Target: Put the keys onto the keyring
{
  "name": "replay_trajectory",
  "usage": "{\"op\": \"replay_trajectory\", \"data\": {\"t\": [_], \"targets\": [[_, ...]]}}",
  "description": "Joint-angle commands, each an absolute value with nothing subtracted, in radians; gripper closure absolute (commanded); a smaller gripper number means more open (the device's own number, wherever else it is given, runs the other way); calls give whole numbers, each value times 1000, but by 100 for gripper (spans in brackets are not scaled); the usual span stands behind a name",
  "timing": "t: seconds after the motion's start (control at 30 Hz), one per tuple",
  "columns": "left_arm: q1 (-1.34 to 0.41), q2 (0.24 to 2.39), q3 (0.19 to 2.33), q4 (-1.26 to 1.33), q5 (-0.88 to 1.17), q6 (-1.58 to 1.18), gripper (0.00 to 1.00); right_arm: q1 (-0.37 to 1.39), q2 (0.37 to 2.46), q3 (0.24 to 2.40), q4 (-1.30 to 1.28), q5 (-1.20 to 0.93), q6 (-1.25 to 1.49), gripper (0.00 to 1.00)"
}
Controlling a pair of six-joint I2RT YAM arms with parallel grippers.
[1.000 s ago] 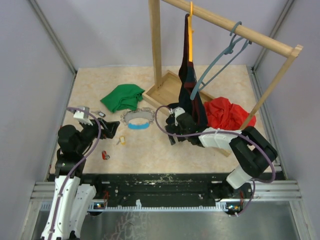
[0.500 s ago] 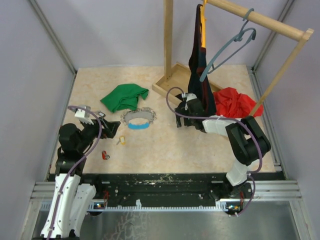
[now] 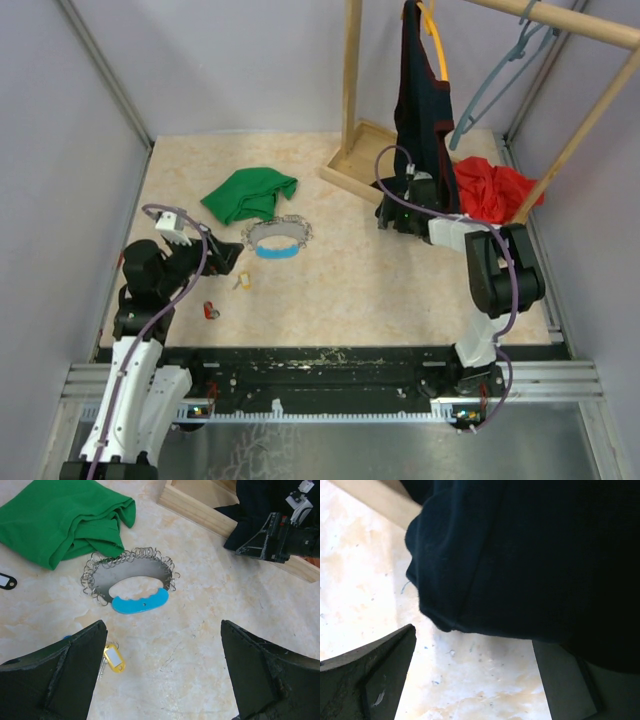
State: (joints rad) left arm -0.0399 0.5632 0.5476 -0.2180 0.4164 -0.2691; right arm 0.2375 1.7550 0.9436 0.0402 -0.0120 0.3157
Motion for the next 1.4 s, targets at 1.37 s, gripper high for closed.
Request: {"op": "replay_trajectory", "data": {"t": [1.37], "targets": [[-578,1840,1109,-87,-31,-126,28,581,1169,433,312,-11,281,2]]}}
